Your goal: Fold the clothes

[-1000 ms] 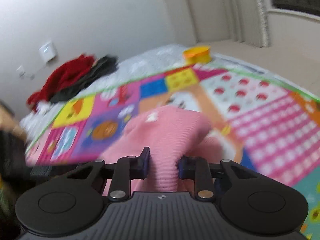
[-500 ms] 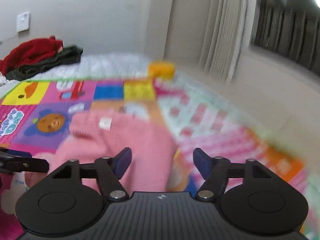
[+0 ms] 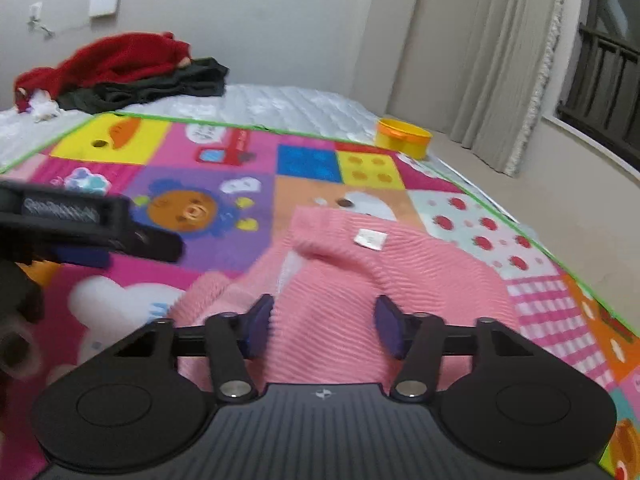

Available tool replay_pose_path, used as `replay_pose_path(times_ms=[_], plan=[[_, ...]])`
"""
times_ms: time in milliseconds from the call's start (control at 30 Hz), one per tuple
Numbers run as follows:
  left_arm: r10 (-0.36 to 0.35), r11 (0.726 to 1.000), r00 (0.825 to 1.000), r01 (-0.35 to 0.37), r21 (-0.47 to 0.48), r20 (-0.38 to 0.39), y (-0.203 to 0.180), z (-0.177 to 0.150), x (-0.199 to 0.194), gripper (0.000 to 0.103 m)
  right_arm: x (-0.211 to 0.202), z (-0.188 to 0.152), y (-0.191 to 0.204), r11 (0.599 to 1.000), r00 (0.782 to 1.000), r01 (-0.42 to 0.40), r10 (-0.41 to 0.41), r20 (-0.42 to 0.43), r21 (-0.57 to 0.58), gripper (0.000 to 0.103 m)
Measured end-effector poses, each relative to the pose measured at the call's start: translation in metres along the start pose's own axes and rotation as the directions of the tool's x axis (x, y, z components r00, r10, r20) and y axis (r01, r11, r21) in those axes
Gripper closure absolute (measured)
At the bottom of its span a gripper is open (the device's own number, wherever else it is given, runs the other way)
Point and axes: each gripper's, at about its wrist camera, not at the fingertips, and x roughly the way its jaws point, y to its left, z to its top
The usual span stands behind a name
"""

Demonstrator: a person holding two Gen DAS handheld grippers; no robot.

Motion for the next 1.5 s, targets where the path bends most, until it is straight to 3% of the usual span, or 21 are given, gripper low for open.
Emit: replay_pose_path(times_ms=[133,267,367,567,967,1067,1367,1433,1467,1500], plan=[[-0.003,0.999,1.0,0.003,-0.032,0.001,0.005,0.003,0.0,0.0,-0.012,0.004,-0.012,0.996,1.0,0.02,-0.022,0.02,0.091,0.068],[-0.007,0.998,1.0,0.007,-0.06,0.002,0.008,0.004,-0.001,0.0,-0.02,0.006,-0.016,0.989,0.995,0.066,-0.075,0.059,0.135,0.069],[-0.005,0.997,1.0,0.006,-0.075,0.004,0.011,0.005,-0.003,0.0,-0.02,0.011,-0.023,0.974,0.996,0.05,-0.065,0.061,0.222,0.068],[-0.002,0.994,1.0,0.003,-0.107,0.009,0.017,0.008,-0.005,0.0,-0.022,0.011,-0.02,0.973,0.996,0.057,-0.07,0.051,0.225,0.068],[-0.012,0.994,1.0,0.011,-0.106,-0.005,0.015,0.007,-0.003,0.0,-0.037,0.003,0.005,0.994,0.996,0.075,-0.079,0.048,0.084,0.068],[-0.013,0.994,1.0,0.012,-0.106,-0.008,0.015,0.007,-0.003,0.0,-0.041,0.003,0.003,0.99,0.991,0.107,-0.113,0.065,0.087,0.068],[-0.016,0.994,1.0,0.015,-0.108,-0.013,0.015,0.006,-0.002,0.0,-0.018,-0.003,0.013,0.994,0.993,0.111,-0.111,0.026,-0.004,0.068],[-0.017,0.994,1.0,0.016,-0.109,-0.014,0.015,0.006,-0.001,0.0,-0.015,0.004,0.003,0.993,0.994,0.103,-0.105,0.031,0.054,0.074],[-0.017,0.994,1.0,0.016,-0.109,-0.014,0.015,0.006,-0.001,0.0,-0.014,0.01,-0.002,0.992,0.995,0.087,-0.091,0.035,0.088,0.089],[-0.018,0.994,1.0,0.016,-0.109,-0.015,0.015,0.006,-0.001,0.0,-0.014,0.019,-0.005,0.991,0.997,0.051,-0.057,0.046,0.121,0.097]])
